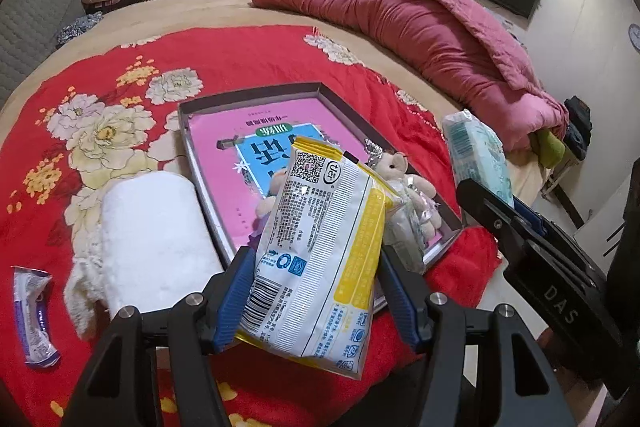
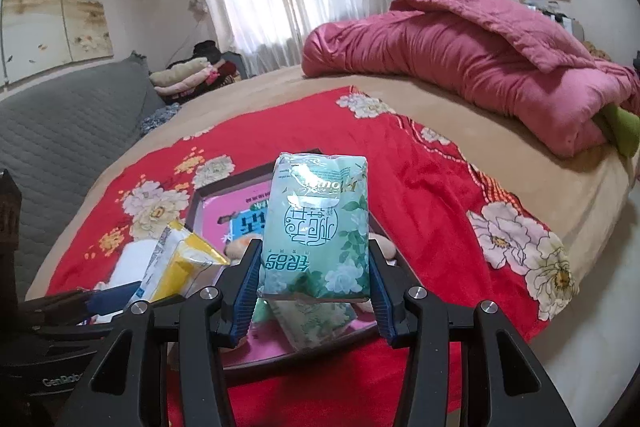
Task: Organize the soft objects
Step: 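Carry the snack bag with the left tool while the right tool carries the tissue pack over the tray, then lower the tissue pack and open the right tool while the left tool lowers and releases the snack bag, then move both open tools back toward the blue snack bag and floral scrunchie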
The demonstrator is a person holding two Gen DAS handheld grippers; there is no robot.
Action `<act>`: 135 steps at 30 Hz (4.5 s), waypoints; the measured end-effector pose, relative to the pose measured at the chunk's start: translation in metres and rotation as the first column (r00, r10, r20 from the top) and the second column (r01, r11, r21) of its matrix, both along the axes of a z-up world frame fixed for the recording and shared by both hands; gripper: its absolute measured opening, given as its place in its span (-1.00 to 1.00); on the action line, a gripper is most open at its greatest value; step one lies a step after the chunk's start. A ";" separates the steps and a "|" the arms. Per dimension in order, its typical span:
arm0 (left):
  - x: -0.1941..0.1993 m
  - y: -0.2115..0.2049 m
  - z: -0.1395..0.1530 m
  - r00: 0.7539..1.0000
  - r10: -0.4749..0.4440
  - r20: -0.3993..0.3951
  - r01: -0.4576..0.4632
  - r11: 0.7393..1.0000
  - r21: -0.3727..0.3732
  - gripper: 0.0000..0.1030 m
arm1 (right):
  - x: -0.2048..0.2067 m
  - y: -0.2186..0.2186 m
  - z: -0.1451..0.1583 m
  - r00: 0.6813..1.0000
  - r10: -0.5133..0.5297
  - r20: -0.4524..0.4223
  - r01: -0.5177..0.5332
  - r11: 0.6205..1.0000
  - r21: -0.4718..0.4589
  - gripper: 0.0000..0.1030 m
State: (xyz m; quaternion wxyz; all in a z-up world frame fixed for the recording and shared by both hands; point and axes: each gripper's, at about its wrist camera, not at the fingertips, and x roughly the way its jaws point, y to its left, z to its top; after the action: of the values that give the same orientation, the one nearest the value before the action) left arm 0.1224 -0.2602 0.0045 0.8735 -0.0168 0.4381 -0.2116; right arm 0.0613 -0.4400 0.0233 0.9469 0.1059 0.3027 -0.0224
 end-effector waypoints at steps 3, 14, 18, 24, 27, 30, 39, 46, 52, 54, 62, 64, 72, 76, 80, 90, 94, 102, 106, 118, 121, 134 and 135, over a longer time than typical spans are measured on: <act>0.006 -0.006 -0.006 1.000 0.000 -0.014 0.000 1.000 0.007 0.21 | 0.004 -0.003 -0.006 1.000 -0.002 -0.017 0.002 1.000 0.009 -0.02; 0.015 -0.013 -0.016 1.000 -0.003 -0.020 0.004 1.000 0.030 0.21 | 0.020 -0.009 -0.024 0.997 -0.006 -0.078 0.007 1.000 0.004 -0.02; 0.017 -0.015 -0.019 1.000 -0.009 -0.026 0.010 0.999 0.034 0.21 | 0.026 -0.010 -0.030 0.994 -0.006 -0.106 0.007 1.000 0.008 -0.02; 0.020 -0.015 -0.023 0.999 -0.012 -0.035 0.013 1.000 0.025 0.21 | 0.035 -0.020 -0.048 0.984 -0.008 -0.175 0.018 0.998 0.057 -0.02; 0.021 -0.015 -0.024 0.999 -0.013 -0.038 0.014 1.000 0.020 0.21 | 0.037 -0.022 -0.054 0.981 -0.007 -0.191 0.022 0.997 0.077 -0.01; 0.022 -0.015 -0.025 0.999 -0.013 -0.041 0.014 1.000 0.017 0.21 | 0.039 -0.022 -0.056 0.981 -0.002 -0.196 0.018 0.997 0.079 0.02; 0.022 -0.016 -0.027 0.999 -0.013 -0.045 0.014 1.000 0.016 0.21 | 0.040 -0.025 -0.059 0.980 -0.004 -0.201 0.022 0.996 0.088 0.04; 0.022 -0.017 -0.027 0.999 -0.015 -0.046 0.016 1.000 0.019 0.21 | 0.034 -0.023 -0.053 0.986 -0.011 -0.166 0.024 0.997 0.077 0.35; 0.022 -0.018 -0.027 0.999 -0.020 -0.049 0.021 0.999 0.024 0.21 | 0.026 -0.026 -0.046 0.991 -0.045 -0.125 0.054 0.996 0.071 0.37; 0.023 -0.018 -0.028 0.998 -0.023 -0.050 0.024 0.999 0.027 0.21 | 0.024 -0.028 -0.045 0.991 -0.052 -0.124 0.062 0.995 0.077 0.38; 0.024 -0.021 -0.028 0.997 -0.039 -0.059 0.040 0.999 0.015 0.23 | 0.022 -0.027 -0.042 0.992 -0.050 -0.113 0.058 0.996 0.066 0.38; 0.025 -0.021 -0.027 0.997 -0.042 -0.062 0.042 0.999 0.001 0.24 | 0.021 -0.026 -0.042 0.993 -0.050 -0.110 0.057 0.996 0.062 0.38; 0.023 -0.021 -0.022 0.998 -0.051 -0.043 0.051 0.999 -0.006 0.28 | 0.020 -0.026 -0.040 0.992 -0.059 -0.109 0.066 0.996 0.064 0.42; 0.022 -0.020 -0.020 0.998 -0.051 -0.042 0.050 0.999 -0.008 0.29 | 0.020 -0.026 -0.040 0.993 -0.058 -0.107 0.065 0.996 0.060 0.42; 0.022 -0.018 -0.017 0.998 -0.048 -0.033 0.048 0.999 -0.006 0.30 | 0.019 -0.024 -0.038 0.993 -0.057 -0.104 0.063 0.997 0.052 0.43; 0.017 -0.013 -0.007 0.999 -0.040 -0.016 0.040 0.999 -0.013 0.35 | 0.015 -0.022 -0.033 0.994 -0.068 -0.091 0.071 0.997 0.035 0.43; 0.014 -0.011 -0.002 0.999 -0.039 -0.007 0.039 0.999 -0.017 0.40 | 0.014 -0.020 -0.030 0.994 -0.068 -0.085 0.071 0.997 0.028 0.43; 0.005 -0.001 0.011 1.000 -0.022 0.020 0.022 1.000 -0.022 0.41 | 0.008 -0.012 -0.017 0.997 -0.062 -0.055 0.063 0.998 0.007 0.43; 0.000 0.006 0.019 0.999 -0.012 0.037 0.012 1.000 -0.025 0.41 | 0.003 -0.003 -0.007 0.998 -0.050 -0.033 0.050 0.999 -0.004 0.43; -0.018 0.044 0.038 0.996 0.041 0.076 -0.038 0.998 -0.044 0.41 | -0.006 0.047 0.021 0.998 0.056 0.018 -0.054 0.996 -0.072 0.43; -0.023 0.058 0.042 0.995 0.062 0.082 -0.058 0.997 -0.055 0.41 | -0.008 0.063 0.027 0.996 0.085 0.026 -0.082 0.992 -0.098 0.43; -0.038 0.123 0.057 0.981 0.165 0.103 -0.155 0.983 -0.102 0.41 | -0.020 0.121 0.049 0.979 0.196 0.048 -0.185 0.967 -0.173 0.46; -0.039 0.127 0.056 0.980 0.173 0.101 -0.163 0.981 -0.103 0.41 | -0.021 0.127 0.050 0.977 0.208 0.043 -0.197 0.964 -0.180 0.47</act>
State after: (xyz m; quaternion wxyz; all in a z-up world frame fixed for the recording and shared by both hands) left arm 0.0830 -0.1329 0.0606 0.9093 -0.0832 0.3760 -0.1581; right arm 0.0405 -0.3135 0.0734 0.9588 -0.0085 0.2793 0.0514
